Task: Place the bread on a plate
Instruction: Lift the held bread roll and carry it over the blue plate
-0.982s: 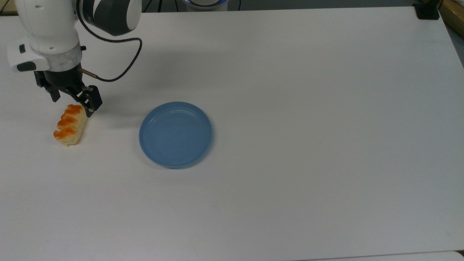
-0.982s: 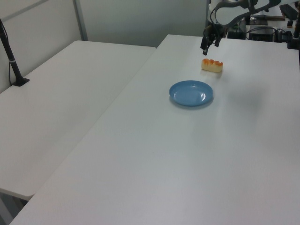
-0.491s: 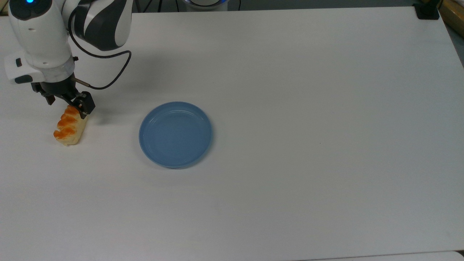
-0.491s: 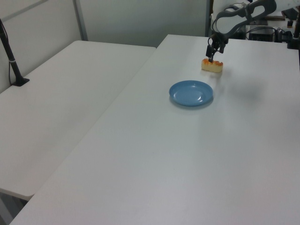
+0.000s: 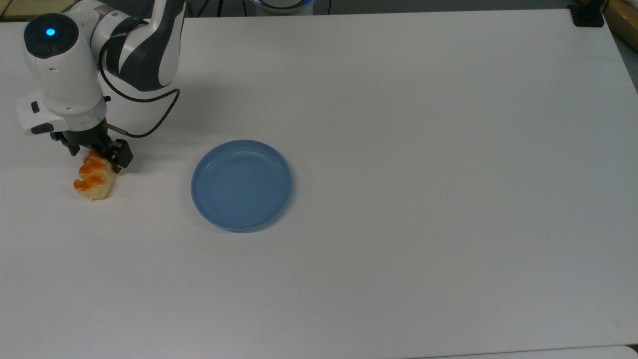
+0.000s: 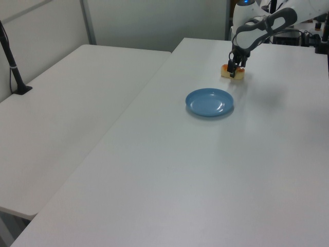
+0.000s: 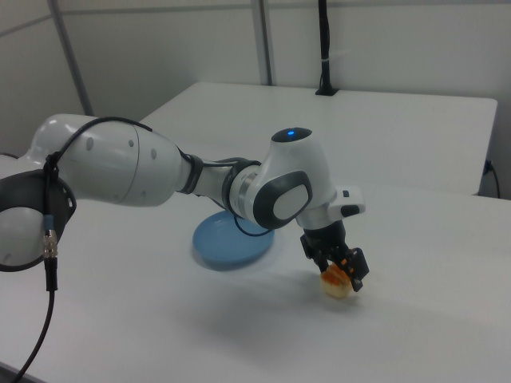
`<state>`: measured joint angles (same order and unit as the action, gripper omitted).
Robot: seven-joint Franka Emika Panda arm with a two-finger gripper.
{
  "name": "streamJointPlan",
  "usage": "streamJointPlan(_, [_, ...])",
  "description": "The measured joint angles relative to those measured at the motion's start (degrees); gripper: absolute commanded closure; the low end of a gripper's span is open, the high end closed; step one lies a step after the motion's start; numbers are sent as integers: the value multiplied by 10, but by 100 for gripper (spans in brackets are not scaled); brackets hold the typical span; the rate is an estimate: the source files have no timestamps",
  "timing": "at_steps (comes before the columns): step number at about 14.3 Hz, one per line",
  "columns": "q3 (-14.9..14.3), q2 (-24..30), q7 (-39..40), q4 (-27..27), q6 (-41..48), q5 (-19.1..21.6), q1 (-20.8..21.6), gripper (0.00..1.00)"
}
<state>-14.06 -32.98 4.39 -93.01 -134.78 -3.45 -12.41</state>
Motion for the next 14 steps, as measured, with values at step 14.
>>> streamJointPlan(14, [3,106,10,25,31,23,16,72])
